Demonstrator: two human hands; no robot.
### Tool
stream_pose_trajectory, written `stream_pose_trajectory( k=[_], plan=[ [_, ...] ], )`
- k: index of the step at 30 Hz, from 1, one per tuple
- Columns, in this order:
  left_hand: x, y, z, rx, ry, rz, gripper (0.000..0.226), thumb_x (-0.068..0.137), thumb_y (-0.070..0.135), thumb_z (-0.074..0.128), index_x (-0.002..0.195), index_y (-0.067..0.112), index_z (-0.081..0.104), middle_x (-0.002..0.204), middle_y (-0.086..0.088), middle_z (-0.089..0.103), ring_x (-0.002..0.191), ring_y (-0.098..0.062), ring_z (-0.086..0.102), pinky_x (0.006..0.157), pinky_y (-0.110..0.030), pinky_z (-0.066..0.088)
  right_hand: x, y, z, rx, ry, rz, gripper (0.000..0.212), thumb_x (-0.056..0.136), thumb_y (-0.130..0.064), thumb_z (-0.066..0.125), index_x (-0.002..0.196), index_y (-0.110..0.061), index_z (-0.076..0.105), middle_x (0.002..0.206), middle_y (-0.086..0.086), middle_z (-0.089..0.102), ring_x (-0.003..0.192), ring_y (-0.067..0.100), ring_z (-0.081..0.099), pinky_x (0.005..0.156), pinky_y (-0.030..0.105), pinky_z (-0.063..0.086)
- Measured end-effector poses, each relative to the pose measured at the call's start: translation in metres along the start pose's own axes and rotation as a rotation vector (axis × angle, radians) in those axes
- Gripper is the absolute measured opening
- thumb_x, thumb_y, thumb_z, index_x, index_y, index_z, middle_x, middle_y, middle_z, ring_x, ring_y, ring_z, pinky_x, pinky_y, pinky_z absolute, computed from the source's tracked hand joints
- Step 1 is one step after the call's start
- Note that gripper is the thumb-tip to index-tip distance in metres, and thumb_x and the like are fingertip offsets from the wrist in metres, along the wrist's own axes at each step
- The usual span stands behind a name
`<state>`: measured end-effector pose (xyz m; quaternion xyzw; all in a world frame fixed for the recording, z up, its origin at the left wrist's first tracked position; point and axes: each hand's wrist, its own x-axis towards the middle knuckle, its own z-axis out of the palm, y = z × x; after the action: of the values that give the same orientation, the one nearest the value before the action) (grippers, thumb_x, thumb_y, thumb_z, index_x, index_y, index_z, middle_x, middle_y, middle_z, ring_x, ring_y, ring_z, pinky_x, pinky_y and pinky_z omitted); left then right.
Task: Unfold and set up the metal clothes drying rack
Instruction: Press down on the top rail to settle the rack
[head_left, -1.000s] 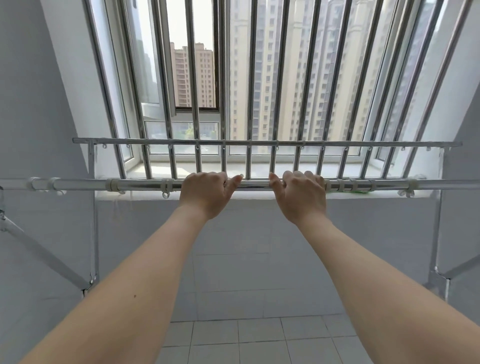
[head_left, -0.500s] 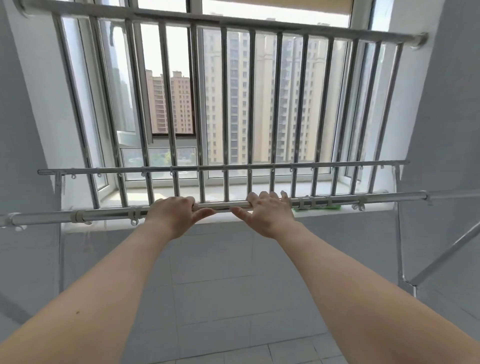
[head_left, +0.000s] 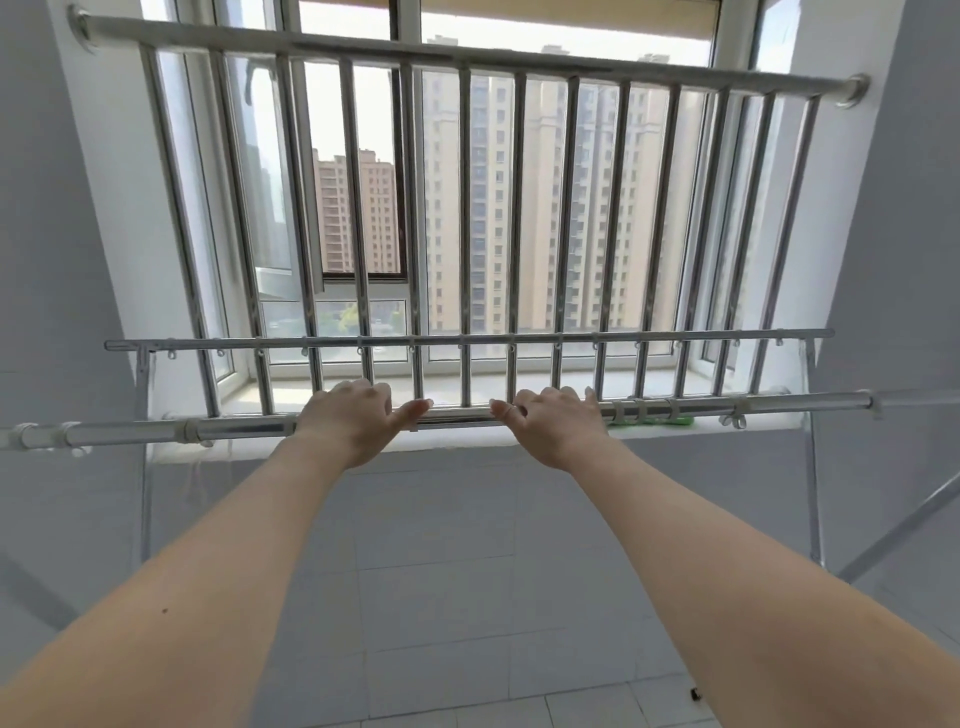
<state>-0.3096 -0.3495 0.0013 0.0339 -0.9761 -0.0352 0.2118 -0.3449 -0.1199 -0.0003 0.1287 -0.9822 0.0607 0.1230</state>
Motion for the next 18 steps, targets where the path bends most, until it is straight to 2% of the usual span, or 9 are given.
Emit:
stream_pose_trajectory(
  k=[4, 7, 10, 14, 18],
  plan=[
    [-0.009, 0.004, -0.002, -0.015, 0.019, 0.011, 0.058, 0.087, 0.069, 0.028, 0.101, 0.021, 0.058, 0.115, -0.003, 0.057, 0.115, -0.022, 0.050, 0.090, -0.040, 0.038, -0.007, -0.001, -0.005, 0.007, 0.003, -0.013, 0.063, 0.096, -0.060, 0.017, 0.136, -0.024, 0.048, 0.138, 0.011, 0.050, 0.134, 0.029, 0.037, 0.116, 0.054, 0.013],
    [-0.015, -0.003, -0.003, 0.043, -0.026, 0.010, 0.051, 0.088, 0.068, 0.032, 0.098, 0.022, 0.053, 0.109, -0.002, 0.058, 0.109, -0.023, 0.052, 0.088, -0.039, 0.039, -0.013, 0.004, -0.009, -0.013, 0.012, -0.019, 0.053, 0.095, -0.056, 0.031, 0.136, -0.026, 0.046, 0.138, 0.010, 0.049, 0.133, 0.029, 0.038, 0.113, 0.053, 0.018],
    [-0.022, -0.010, -0.002, 0.123, -0.005, 0.021, 0.037, 0.093, 0.054, 0.040, 0.098, 0.019, 0.051, 0.110, -0.005, 0.061, 0.107, -0.026, 0.051, 0.089, -0.039, 0.038, -0.021, 0.016, -0.009, -0.109, -0.012, 0.026, 0.049, 0.093, -0.045, 0.043, 0.138, -0.024, 0.040, 0.140, 0.011, 0.047, 0.133, 0.030, 0.037, 0.114, 0.053, 0.020],
    [-0.028, -0.006, -0.006, 0.130, 0.006, 0.019, 0.033, 0.095, 0.047, 0.043, 0.102, 0.016, 0.052, 0.110, -0.007, 0.060, 0.111, -0.027, 0.048, 0.091, -0.042, 0.037, -0.026, 0.018, -0.007, -0.061, 0.037, 0.061, 0.035, 0.099, -0.035, 0.036, 0.130, -0.020, 0.046, 0.134, 0.012, 0.052, 0.130, 0.031, 0.040, 0.115, 0.055, 0.018],
    [-0.036, -0.013, -0.019, 0.063, -0.033, -0.004, 0.026, 0.096, 0.042, 0.046, 0.097, 0.016, 0.051, 0.114, -0.010, 0.060, 0.114, -0.028, 0.047, 0.095, -0.043, 0.036, -0.024, 0.009, -0.002, -0.069, 0.080, 0.036, 0.031, 0.101, -0.029, 0.034, 0.126, -0.017, 0.047, 0.130, 0.015, 0.054, 0.128, 0.033, 0.042, 0.115, 0.055, 0.019]
  ],
)
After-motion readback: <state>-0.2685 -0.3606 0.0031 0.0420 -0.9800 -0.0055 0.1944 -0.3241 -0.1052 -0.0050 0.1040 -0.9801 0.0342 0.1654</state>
